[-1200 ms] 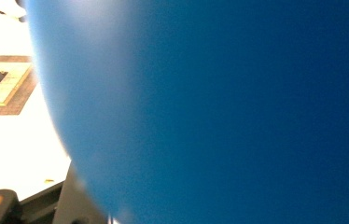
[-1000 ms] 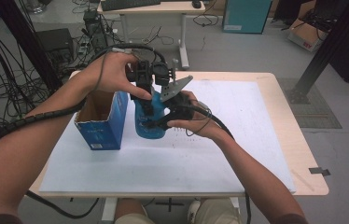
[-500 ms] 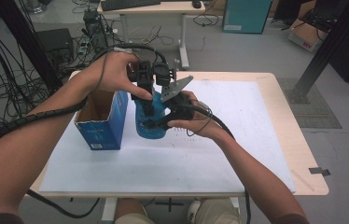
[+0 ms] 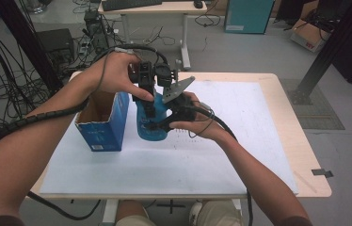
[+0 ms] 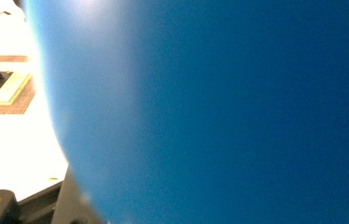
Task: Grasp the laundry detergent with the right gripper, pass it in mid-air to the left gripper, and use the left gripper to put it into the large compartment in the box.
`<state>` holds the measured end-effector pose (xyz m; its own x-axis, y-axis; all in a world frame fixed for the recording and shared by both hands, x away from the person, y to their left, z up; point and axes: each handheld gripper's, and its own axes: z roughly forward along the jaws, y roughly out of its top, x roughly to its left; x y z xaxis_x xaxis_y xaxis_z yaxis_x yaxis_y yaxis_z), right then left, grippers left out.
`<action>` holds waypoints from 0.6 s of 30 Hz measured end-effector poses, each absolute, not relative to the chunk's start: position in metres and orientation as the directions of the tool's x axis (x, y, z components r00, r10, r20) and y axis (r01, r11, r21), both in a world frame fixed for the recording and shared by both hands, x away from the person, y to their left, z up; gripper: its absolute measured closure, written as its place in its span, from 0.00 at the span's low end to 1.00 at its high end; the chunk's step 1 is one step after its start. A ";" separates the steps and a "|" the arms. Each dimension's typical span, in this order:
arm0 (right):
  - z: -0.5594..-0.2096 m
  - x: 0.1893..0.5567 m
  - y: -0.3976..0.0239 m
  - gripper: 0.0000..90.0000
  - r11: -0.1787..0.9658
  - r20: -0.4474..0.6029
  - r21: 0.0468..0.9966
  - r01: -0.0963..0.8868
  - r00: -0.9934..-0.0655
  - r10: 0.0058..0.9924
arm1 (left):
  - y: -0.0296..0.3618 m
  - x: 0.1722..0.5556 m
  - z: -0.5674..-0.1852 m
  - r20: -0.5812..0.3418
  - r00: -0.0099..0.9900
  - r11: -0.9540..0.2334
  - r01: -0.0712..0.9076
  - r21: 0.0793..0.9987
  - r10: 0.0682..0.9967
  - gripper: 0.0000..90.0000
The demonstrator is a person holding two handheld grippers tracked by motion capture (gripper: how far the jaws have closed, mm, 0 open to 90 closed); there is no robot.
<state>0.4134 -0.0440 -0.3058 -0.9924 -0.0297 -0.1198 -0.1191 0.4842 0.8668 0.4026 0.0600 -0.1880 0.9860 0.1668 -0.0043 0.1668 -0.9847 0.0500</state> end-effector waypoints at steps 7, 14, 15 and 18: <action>-0.306 0.414 -0.044 0.46 0.483 -0.123 0.867 -0.121 -0.992 -0.028 | 0.060 0.403 -0.188 -0.006 0.987 -0.986 0.163 0.048 0.163 0.41; -0.307 0.413 -0.043 0.46 0.483 -0.116 0.868 -0.117 -0.993 -0.032 | 0.060 0.403 -0.189 -0.014 0.987 -0.986 0.161 0.038 0.160 0.41; -0.307 0.413 -0.043 0.46 0.482 -0.116 0.868 -0.117 -0.993 -0.033 | 0.061 0.403 -0.189 -0.013 0.987 -0.986 0.162 0.042 0.161 0.41; -0.307 0.412 -0.042 0.45 0.482 -0.114 0.869 -0.116 -0.993 -0.034 | 0.061 0.403 -0.189 -0.015 0.987 -0.987 0.158 0.035 0.158 0.41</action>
